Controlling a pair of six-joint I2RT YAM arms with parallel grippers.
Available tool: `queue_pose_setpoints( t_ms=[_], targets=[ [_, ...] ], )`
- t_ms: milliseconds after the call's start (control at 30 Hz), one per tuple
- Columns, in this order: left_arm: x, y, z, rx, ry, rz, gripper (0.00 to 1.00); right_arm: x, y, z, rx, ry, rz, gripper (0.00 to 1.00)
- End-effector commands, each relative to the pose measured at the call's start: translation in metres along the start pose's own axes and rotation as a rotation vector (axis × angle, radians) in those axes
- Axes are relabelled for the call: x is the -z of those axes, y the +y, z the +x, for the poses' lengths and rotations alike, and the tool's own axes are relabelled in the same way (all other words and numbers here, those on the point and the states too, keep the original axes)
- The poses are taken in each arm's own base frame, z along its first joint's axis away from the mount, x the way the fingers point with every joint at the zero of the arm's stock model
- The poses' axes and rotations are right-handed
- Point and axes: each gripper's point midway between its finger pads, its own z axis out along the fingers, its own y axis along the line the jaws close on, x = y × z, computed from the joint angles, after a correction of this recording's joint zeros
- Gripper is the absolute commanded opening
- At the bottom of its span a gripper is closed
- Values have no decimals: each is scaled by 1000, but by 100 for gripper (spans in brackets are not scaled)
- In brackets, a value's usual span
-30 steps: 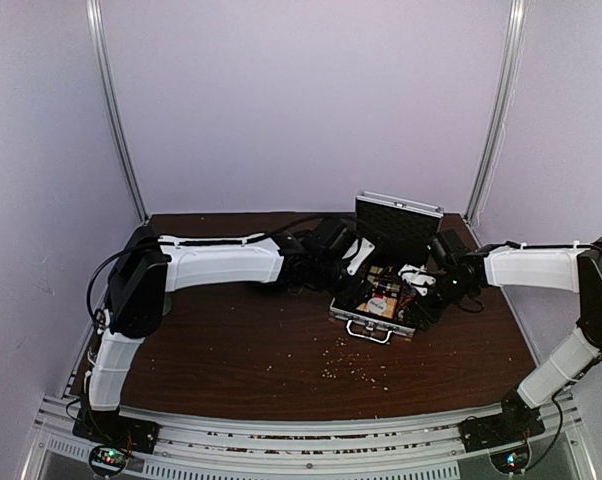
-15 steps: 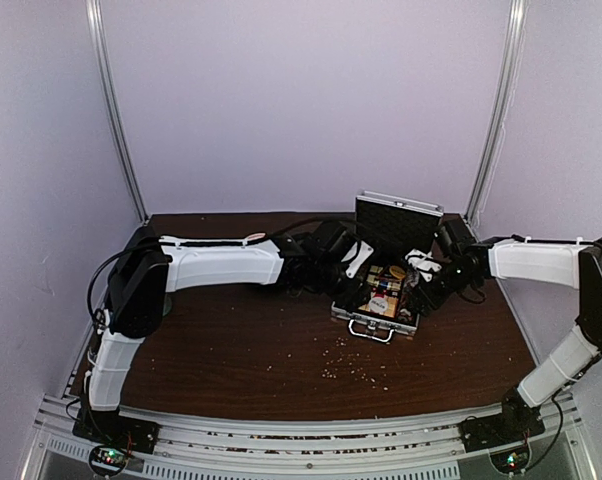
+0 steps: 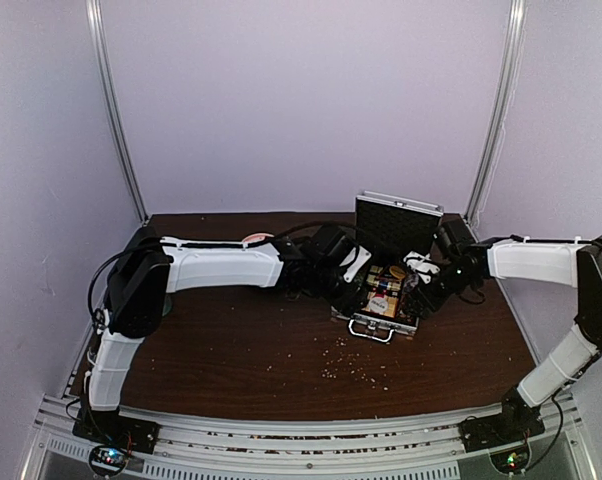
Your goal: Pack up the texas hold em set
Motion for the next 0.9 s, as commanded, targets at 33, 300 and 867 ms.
queue_pose_setpoints(
  t_ms=[33, 300, 867],
  targets=[
    [17, 1, -25, 10, -83, 0, 68, 7, 17, -7, 42, -30, -96, 91],
    [15, 2, -22, 9, -79, -5, 68, -5, 4, 6, 39, 37, -21, 90],
    [12, 4, -17, 8, -71, -11, 68, -5, -40, 2, -38, 52, 193, 86]
  ],
)
